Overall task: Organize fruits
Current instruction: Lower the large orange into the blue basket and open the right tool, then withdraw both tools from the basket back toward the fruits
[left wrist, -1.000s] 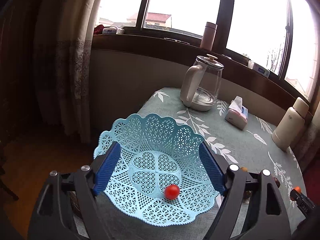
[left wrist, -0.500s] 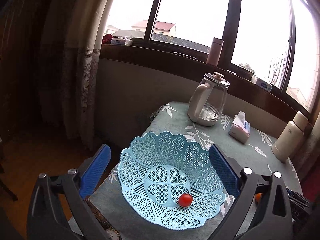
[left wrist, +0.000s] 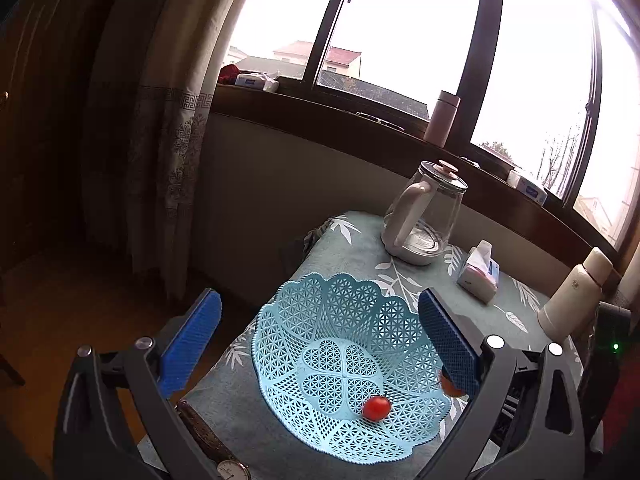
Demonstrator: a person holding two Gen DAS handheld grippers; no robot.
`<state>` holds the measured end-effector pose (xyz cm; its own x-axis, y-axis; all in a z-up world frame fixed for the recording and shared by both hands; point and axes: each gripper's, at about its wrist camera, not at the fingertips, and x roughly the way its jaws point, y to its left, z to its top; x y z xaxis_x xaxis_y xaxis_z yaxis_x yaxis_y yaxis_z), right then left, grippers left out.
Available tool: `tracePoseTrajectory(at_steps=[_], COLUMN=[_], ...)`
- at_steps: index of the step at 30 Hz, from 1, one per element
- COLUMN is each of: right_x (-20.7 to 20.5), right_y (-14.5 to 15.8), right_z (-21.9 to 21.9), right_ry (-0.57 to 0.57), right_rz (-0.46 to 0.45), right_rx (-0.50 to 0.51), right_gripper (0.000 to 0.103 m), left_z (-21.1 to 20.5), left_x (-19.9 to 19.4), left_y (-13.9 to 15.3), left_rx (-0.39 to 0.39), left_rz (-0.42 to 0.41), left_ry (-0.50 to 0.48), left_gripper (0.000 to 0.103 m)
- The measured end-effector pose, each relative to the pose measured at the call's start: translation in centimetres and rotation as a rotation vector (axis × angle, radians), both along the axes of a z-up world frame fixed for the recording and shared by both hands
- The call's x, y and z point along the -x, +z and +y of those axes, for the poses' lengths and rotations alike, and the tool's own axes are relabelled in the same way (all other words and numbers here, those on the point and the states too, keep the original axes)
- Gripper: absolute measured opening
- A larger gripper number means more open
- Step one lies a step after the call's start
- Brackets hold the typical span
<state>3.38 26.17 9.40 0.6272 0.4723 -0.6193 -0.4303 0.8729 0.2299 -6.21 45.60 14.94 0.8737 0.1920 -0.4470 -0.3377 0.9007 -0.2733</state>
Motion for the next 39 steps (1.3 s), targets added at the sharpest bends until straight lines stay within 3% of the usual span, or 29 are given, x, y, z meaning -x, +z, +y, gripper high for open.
tracePoseTrajectory(at_steps=[2,12,39], right_x=[-0.2,-0.2,2.8], right_y=[0.0,-0.2,0.1], right_z=[0.3,-1.5,-9.9], right_ry=[-0.004,-0.066,-0.267], right_rz=[-0.005,0.001,-0.041], right_rx=[-0.008,-0.025,-0.064], right_gripper=[0.065,0.066,0.071], left_z=[0.2,0.8,-2.5], left_x=[-0.1,-0.5,-1.0], left_y=[-0.2,-0.8,-0.5], left_rx=[0.013,0.044,0.014], left_rz=[0.003,0.014,0.013], left_ry=[-0.001,0.009,-0.076], left_gripper=[0.100,0.100,0.100])
